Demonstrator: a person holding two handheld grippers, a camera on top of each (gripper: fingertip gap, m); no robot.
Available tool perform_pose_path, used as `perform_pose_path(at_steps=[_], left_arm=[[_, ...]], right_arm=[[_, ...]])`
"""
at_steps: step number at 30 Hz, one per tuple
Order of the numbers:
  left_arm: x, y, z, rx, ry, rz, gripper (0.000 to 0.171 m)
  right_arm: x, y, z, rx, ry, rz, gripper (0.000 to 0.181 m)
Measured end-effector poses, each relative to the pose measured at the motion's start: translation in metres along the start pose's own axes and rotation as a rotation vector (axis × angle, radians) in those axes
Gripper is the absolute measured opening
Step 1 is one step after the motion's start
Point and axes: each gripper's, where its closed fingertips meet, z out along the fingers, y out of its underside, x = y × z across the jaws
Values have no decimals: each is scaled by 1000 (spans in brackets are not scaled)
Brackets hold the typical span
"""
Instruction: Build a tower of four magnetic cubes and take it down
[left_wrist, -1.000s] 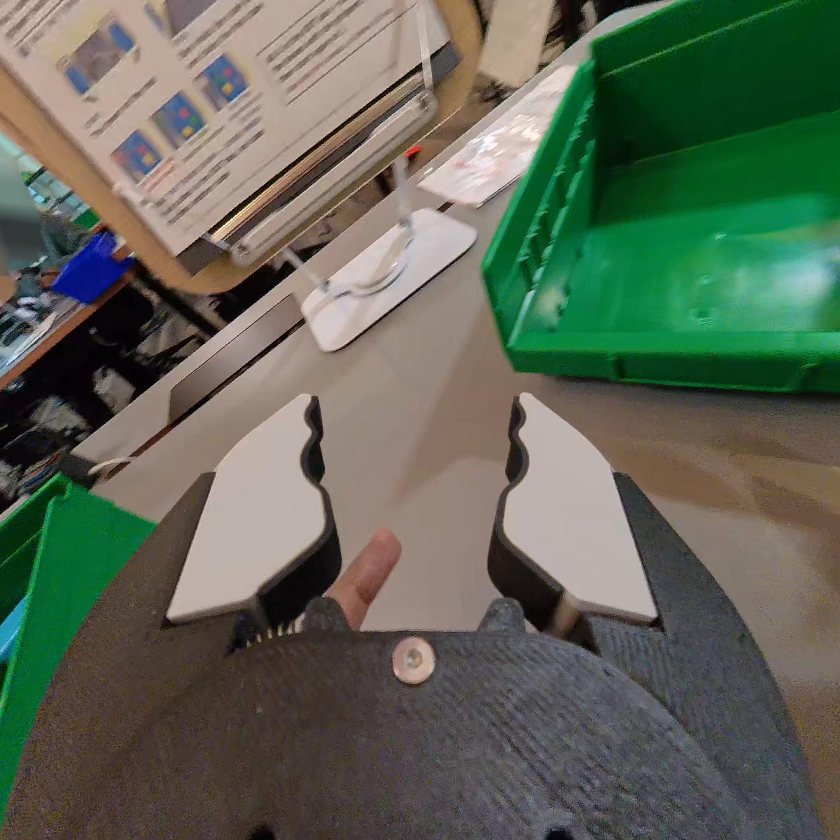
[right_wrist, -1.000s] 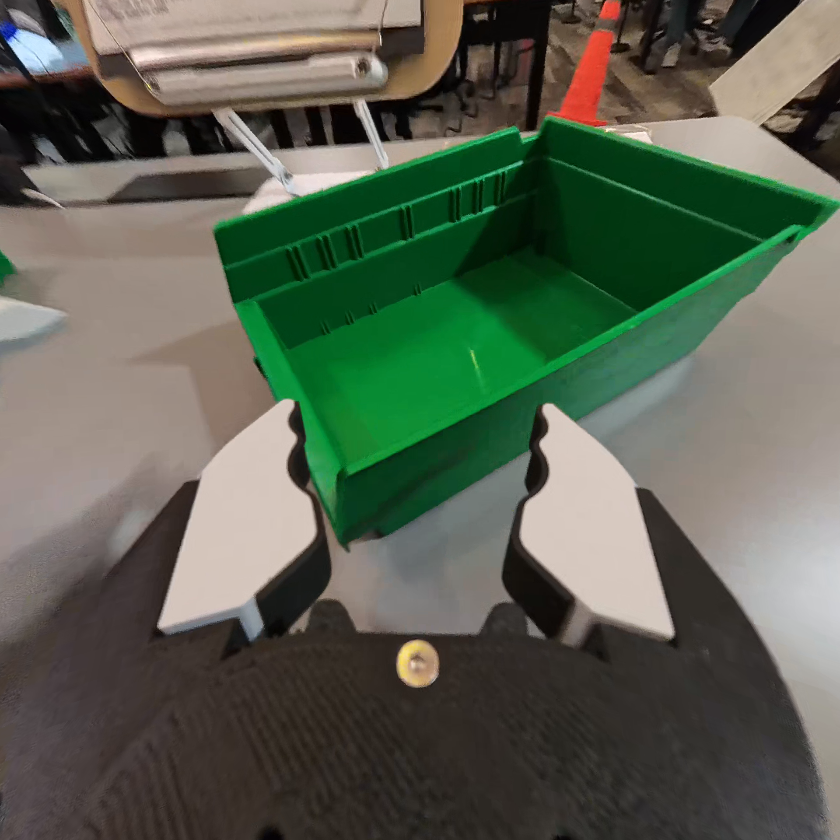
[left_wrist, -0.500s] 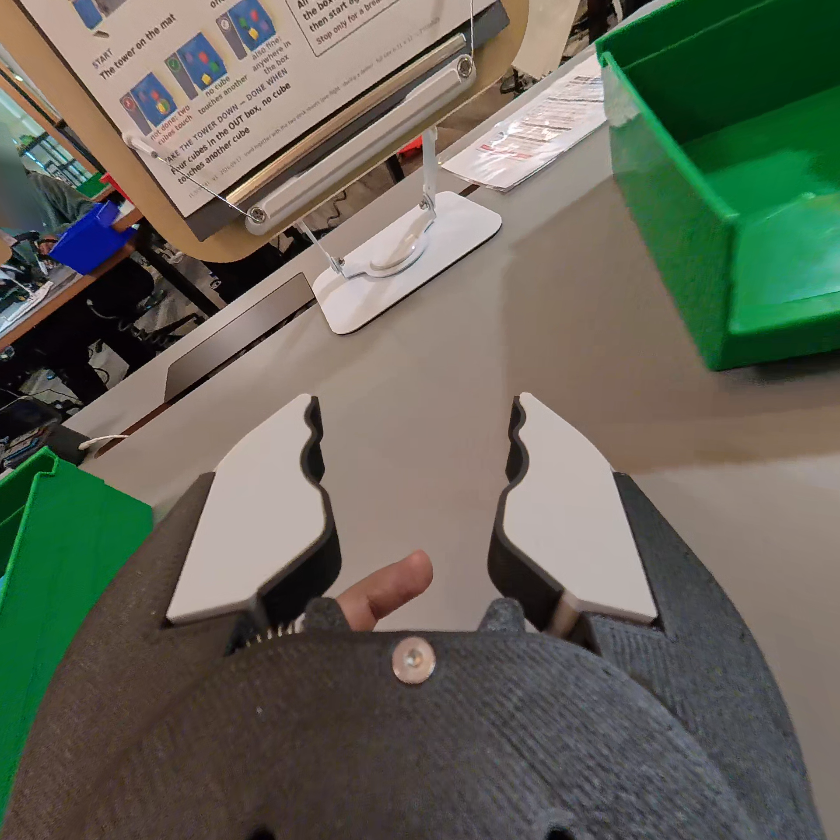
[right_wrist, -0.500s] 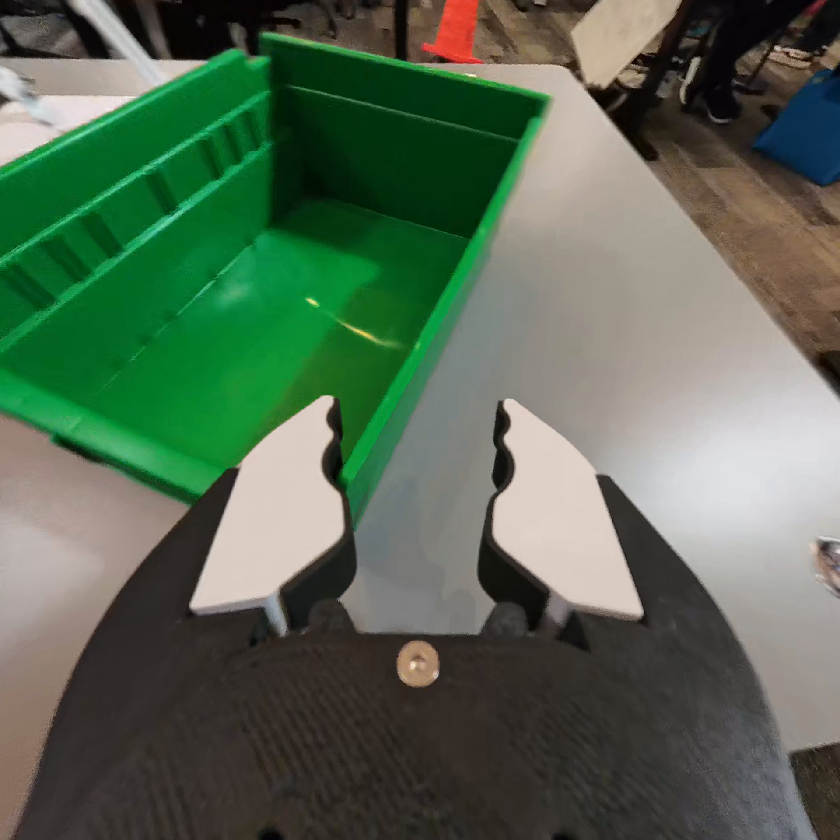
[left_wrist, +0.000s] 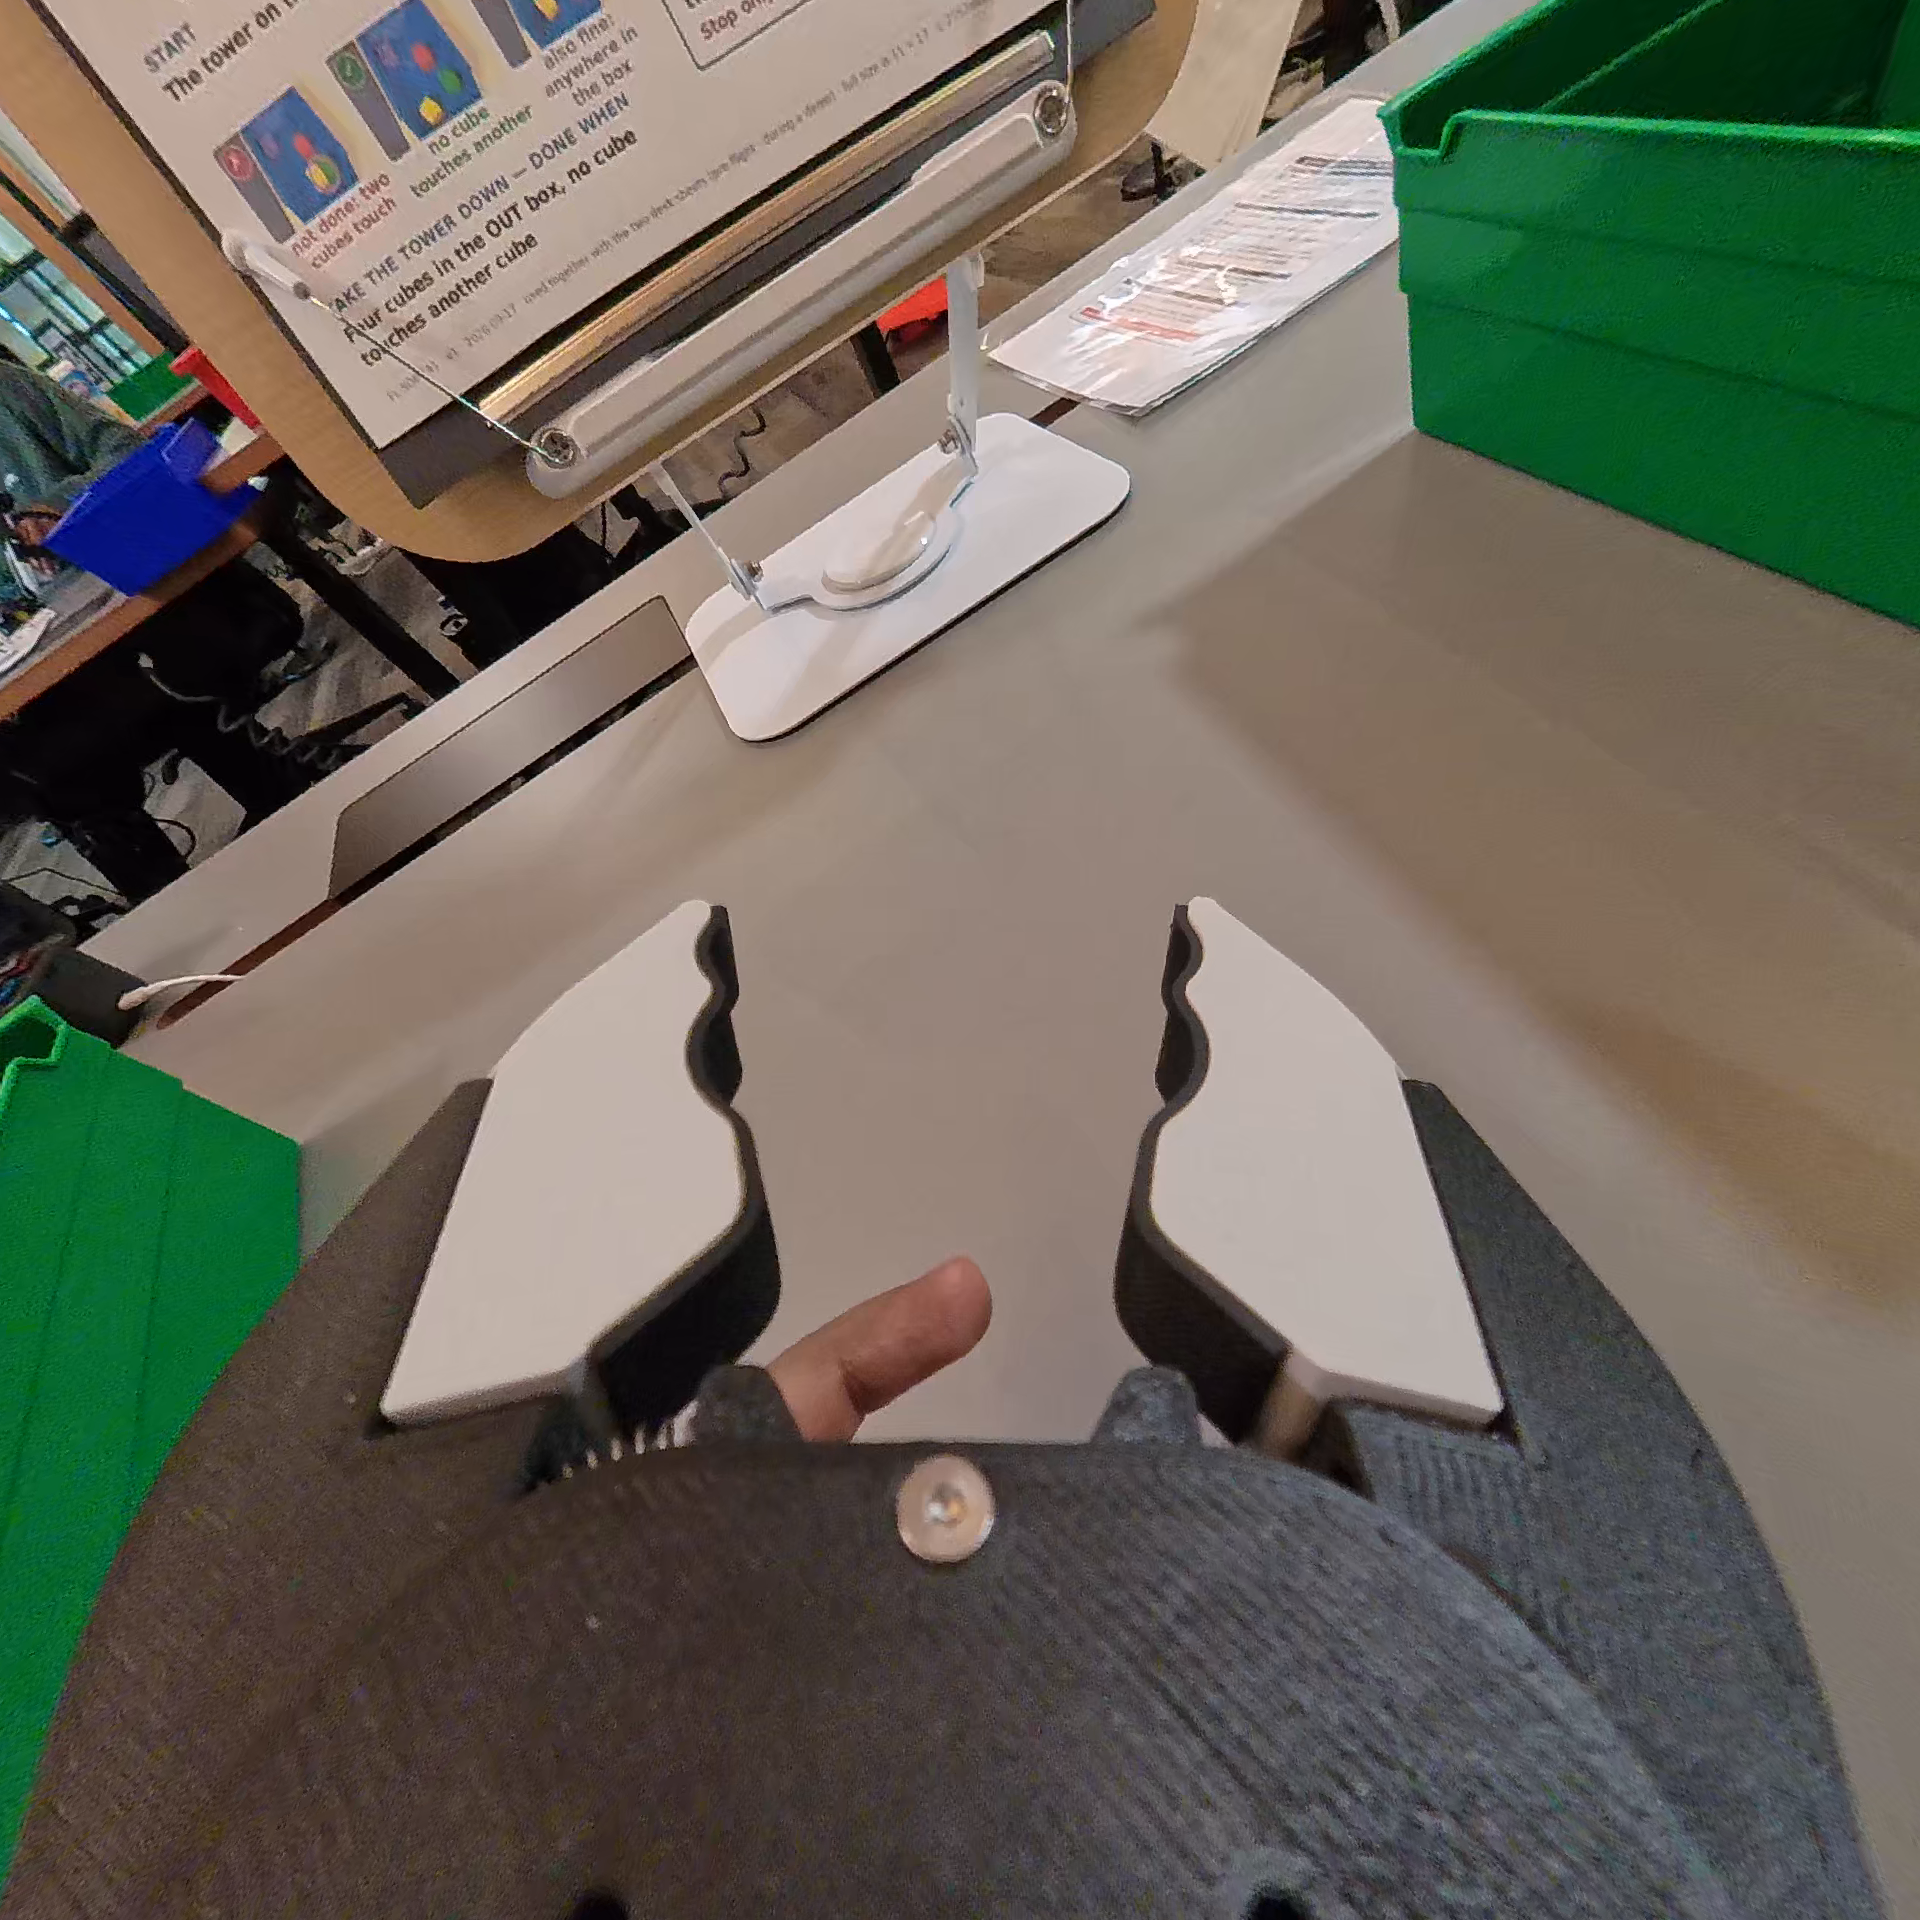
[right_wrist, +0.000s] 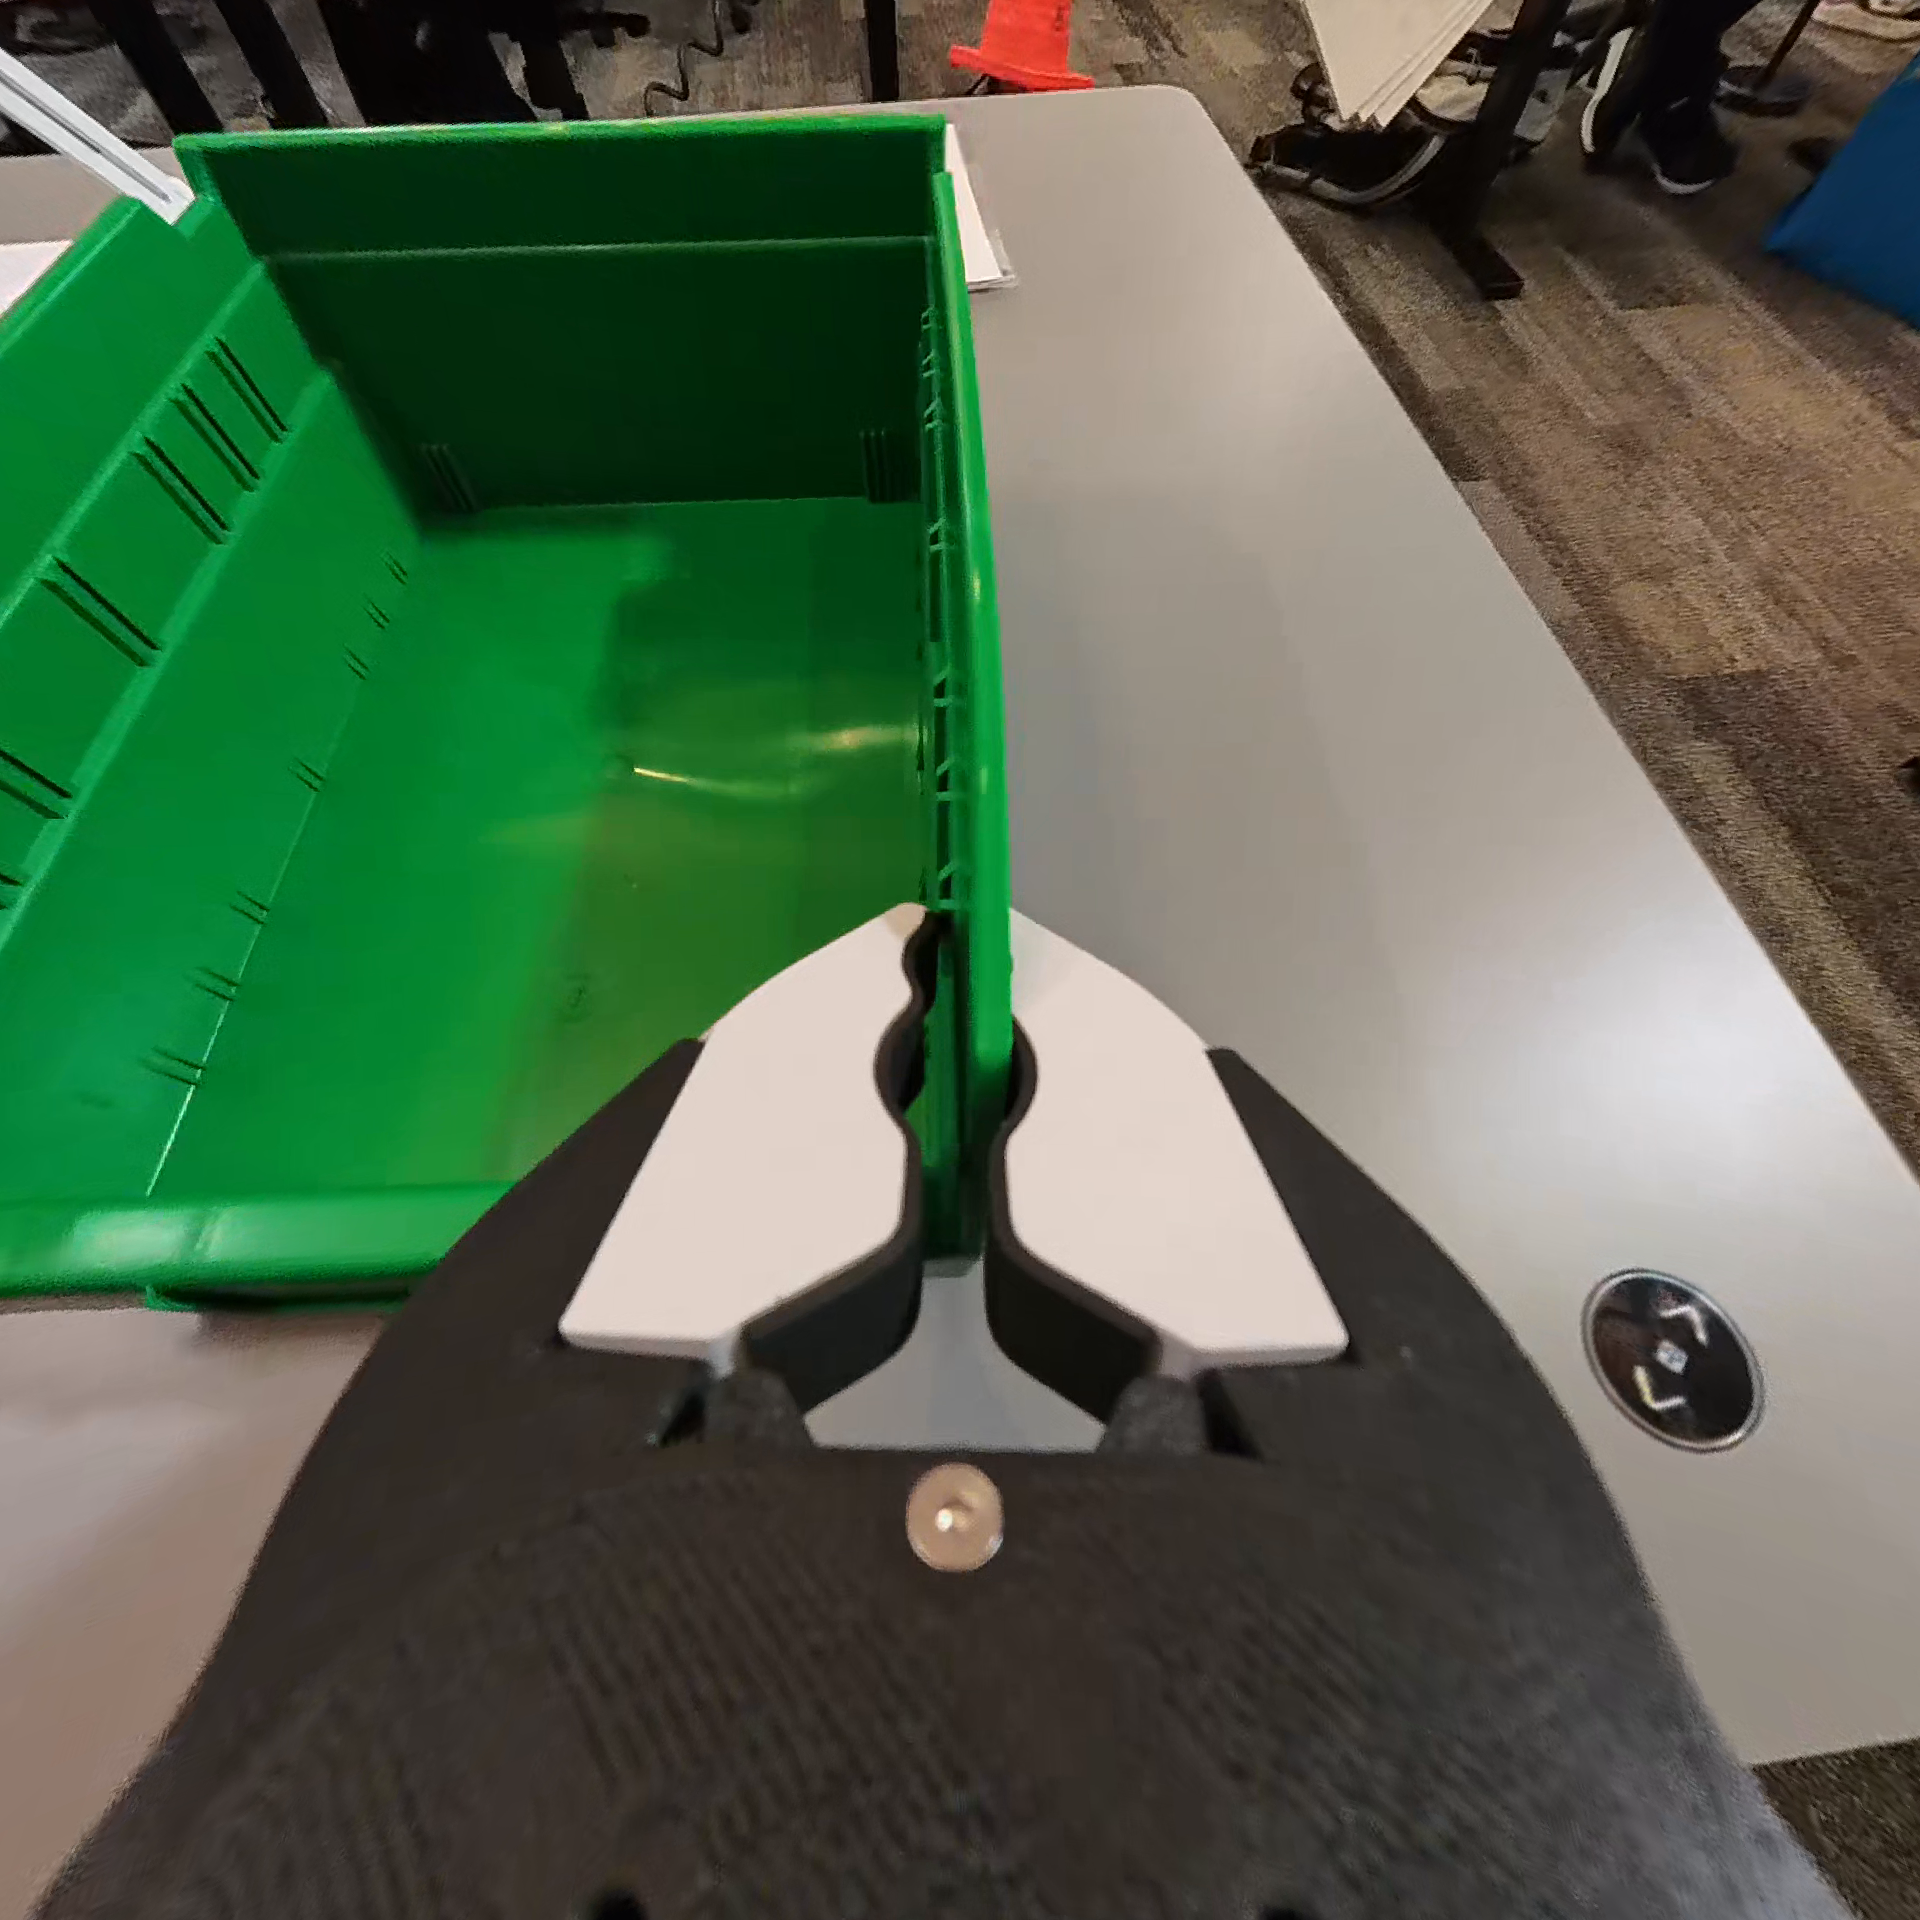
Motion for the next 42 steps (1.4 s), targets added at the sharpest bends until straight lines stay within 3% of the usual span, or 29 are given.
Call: perform_pose_path(at_steps=[22, 42], left_arm=[[-3, 13, 9, -42, 21, -39, 80], [-16, 24, 2, -61, -8, -54, 80]], right_arm=[[57, -7, 9, 24, -2, 17, 6], [70, -14, 20, 26, -50, -17, 6]])
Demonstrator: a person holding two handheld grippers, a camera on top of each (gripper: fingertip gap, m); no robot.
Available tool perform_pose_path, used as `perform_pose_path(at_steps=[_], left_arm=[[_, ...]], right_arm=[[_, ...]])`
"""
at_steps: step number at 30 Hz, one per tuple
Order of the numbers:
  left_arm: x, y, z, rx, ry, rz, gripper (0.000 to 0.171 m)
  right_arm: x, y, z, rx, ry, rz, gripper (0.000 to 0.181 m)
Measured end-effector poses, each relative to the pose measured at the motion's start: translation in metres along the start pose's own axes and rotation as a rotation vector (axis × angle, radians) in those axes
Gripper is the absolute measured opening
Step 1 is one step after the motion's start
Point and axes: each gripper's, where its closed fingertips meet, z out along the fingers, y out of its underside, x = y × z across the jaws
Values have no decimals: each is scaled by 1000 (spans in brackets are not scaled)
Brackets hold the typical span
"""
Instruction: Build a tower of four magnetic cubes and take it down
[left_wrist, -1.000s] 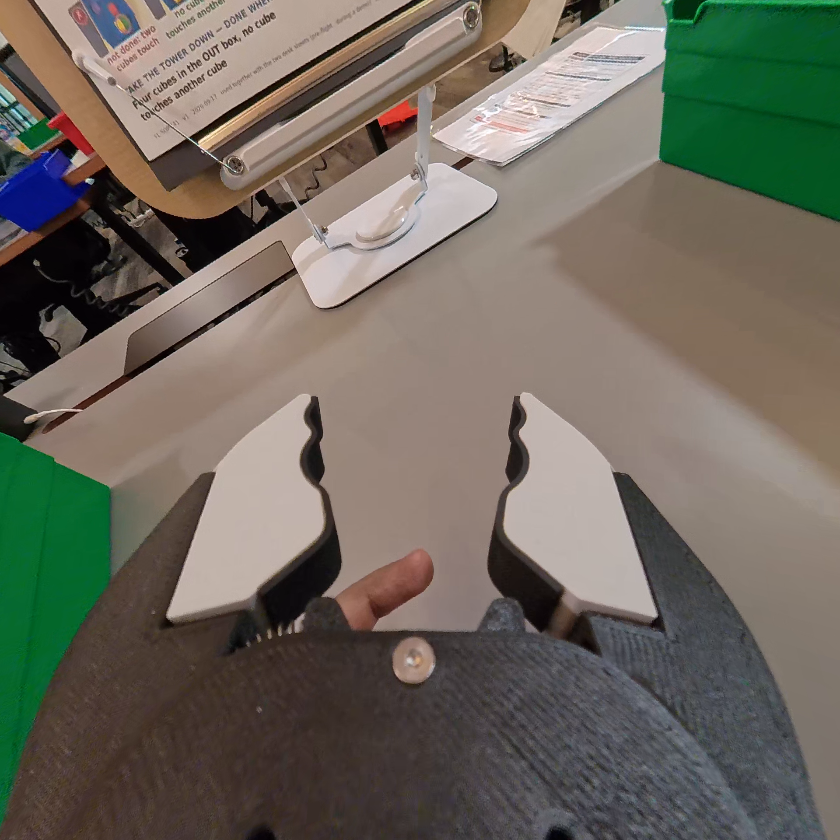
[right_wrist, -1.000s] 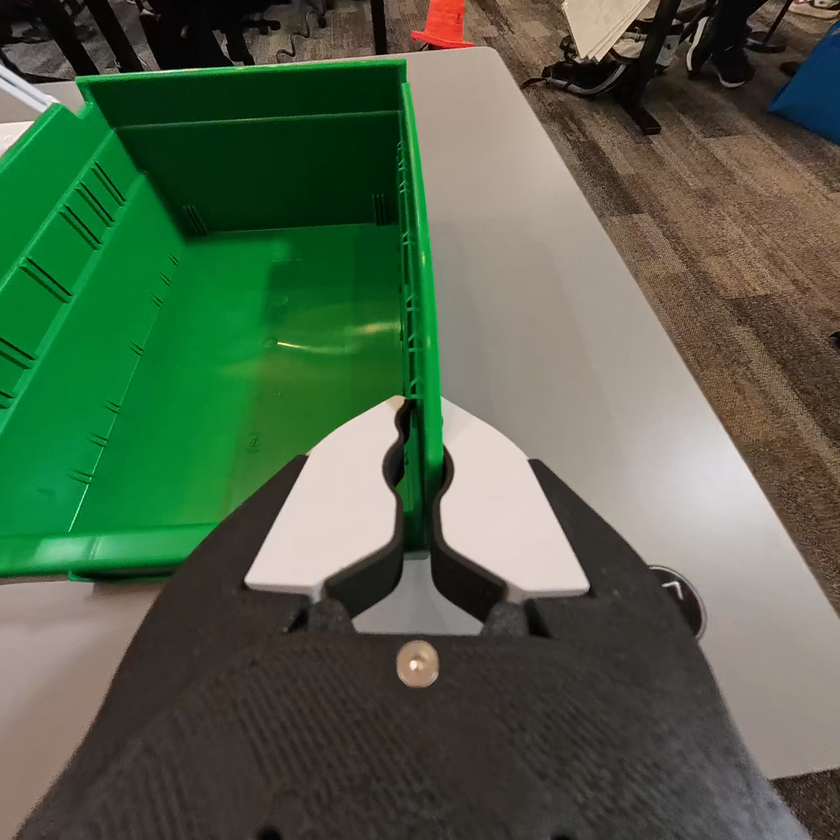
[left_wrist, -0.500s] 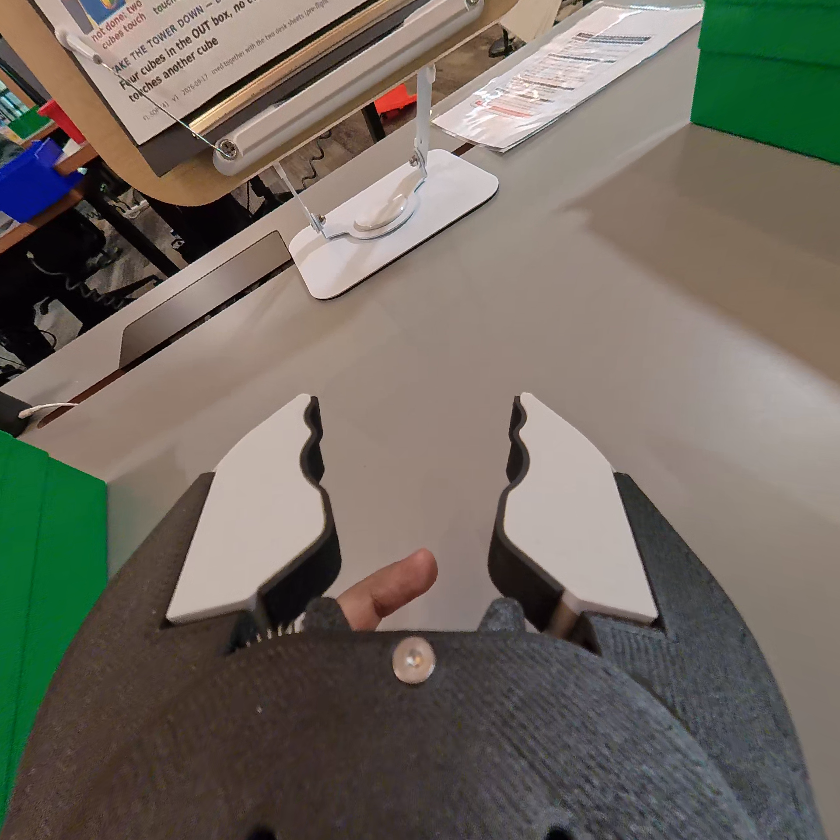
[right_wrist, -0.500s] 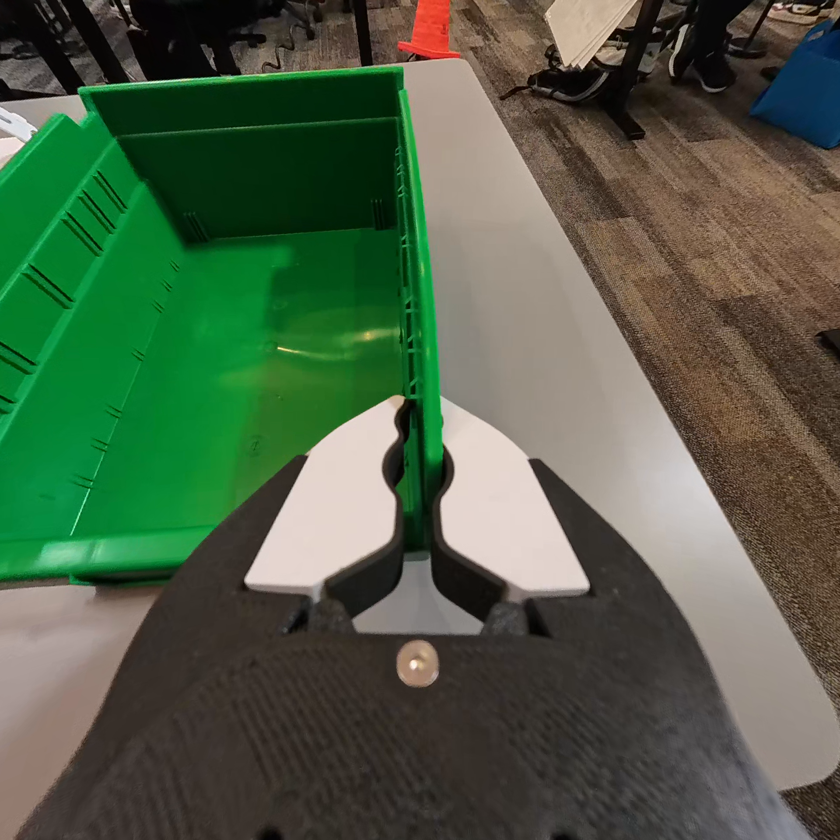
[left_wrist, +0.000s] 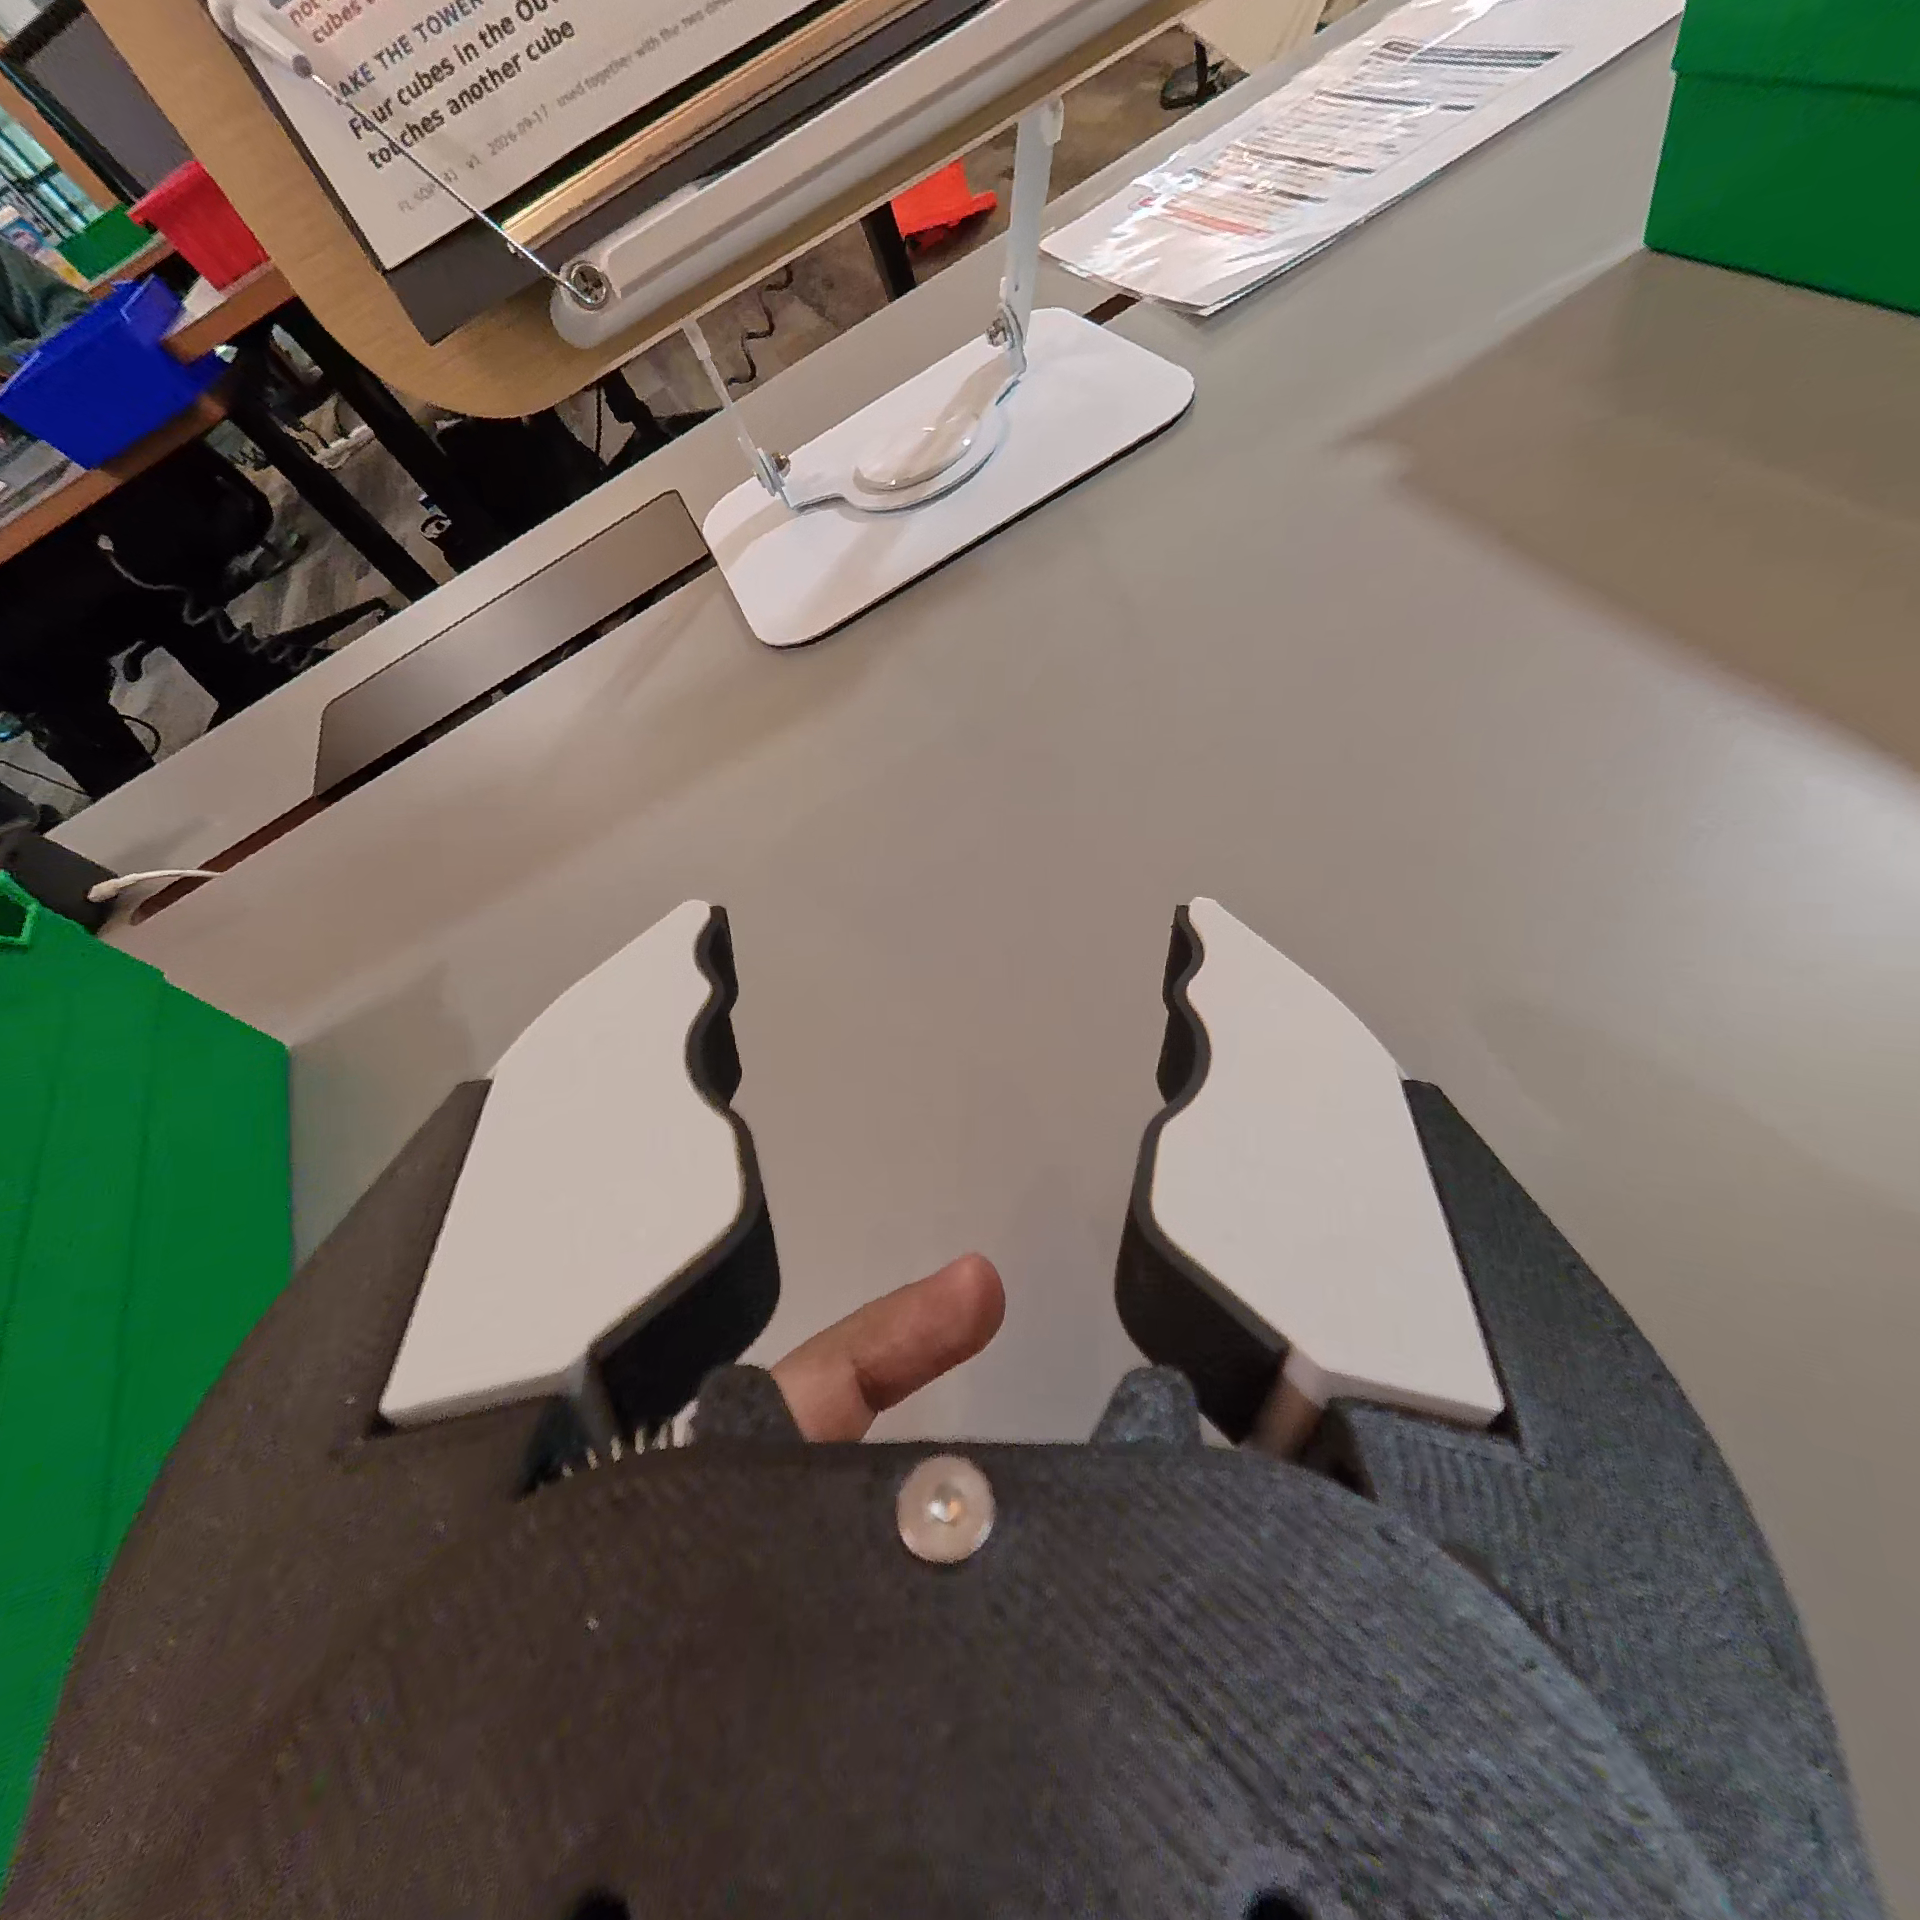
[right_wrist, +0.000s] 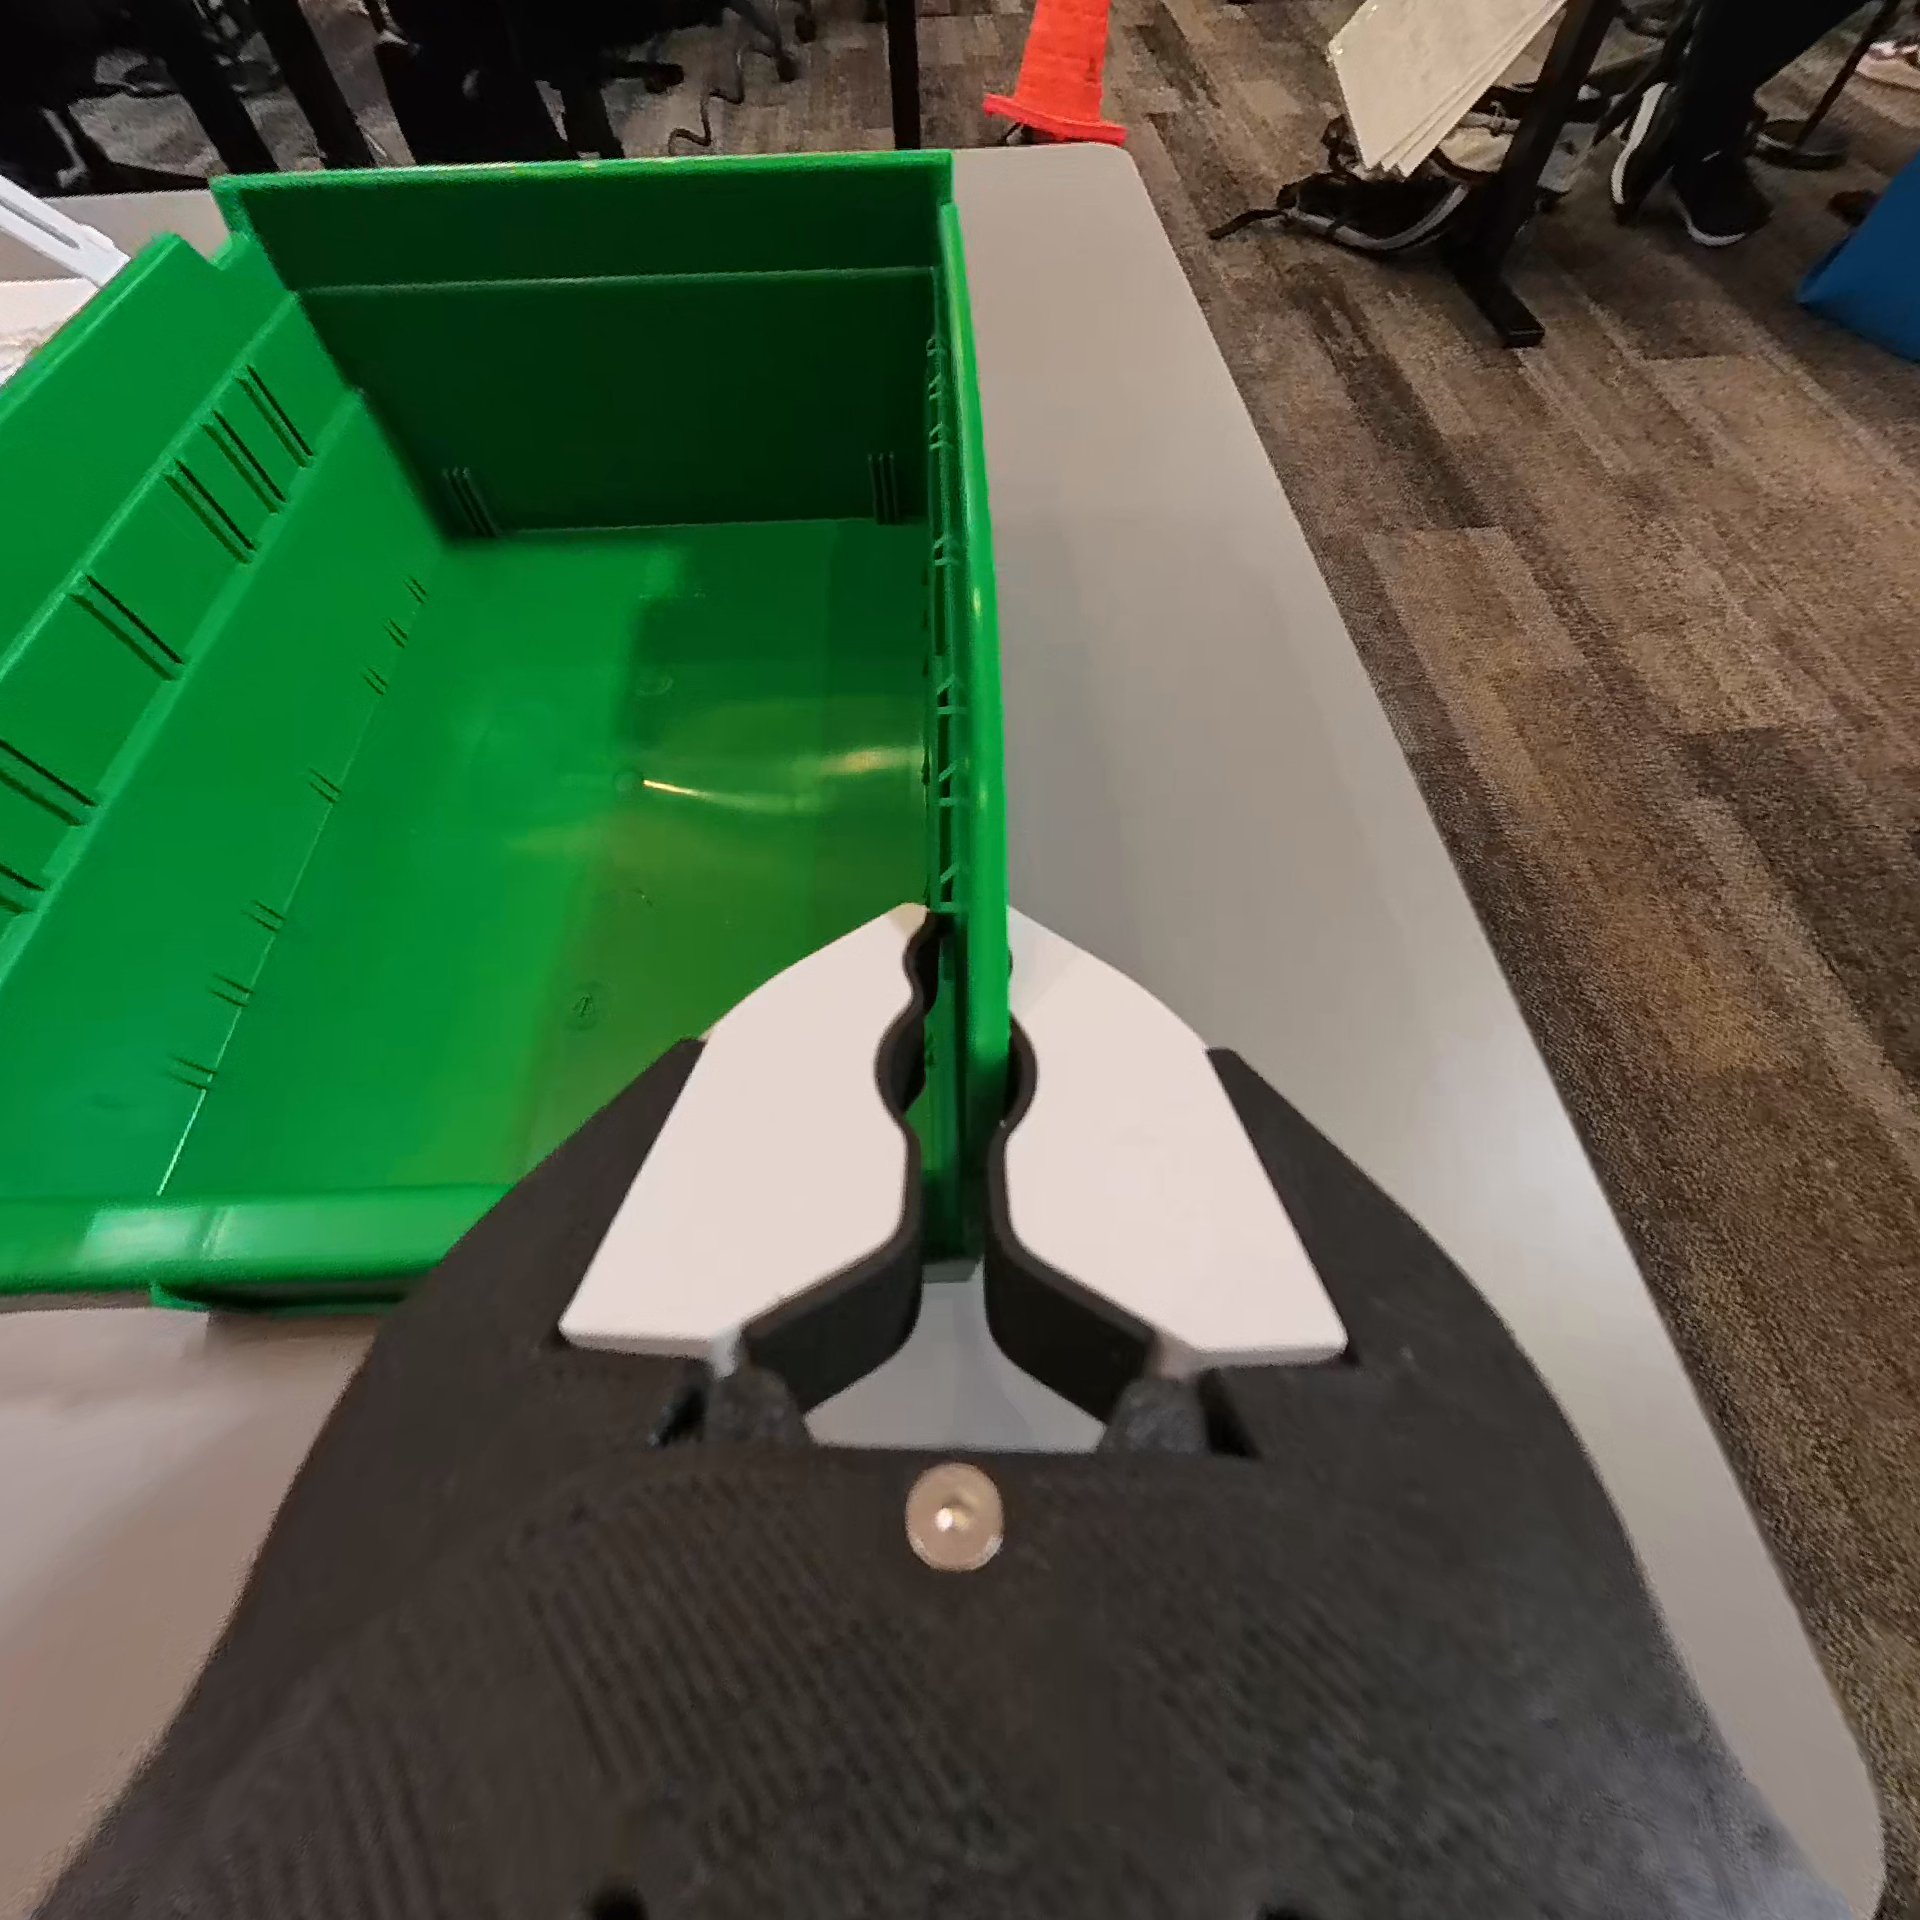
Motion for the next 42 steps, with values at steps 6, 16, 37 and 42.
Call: perform_pose_path(at_steps=[6, 16, 37, 42], left_arm=[[-5, 4, -2, -7, -14, 0, 80], [-14, 4, -8, -4, -32, -24, 80], [-237, 100, -115, -107, 69, -160, 66], [-227, 141, -89, -311, 87, -181, 74]], right_arm=[[4, -2, 4, -2, -8, 1, 6], [-14, -76, -35, 347, -152, 146, 69], [-450, -43, -73, 356, -837, -302, 78], [-457, -34, -77, 342, -886, -307, 72]])
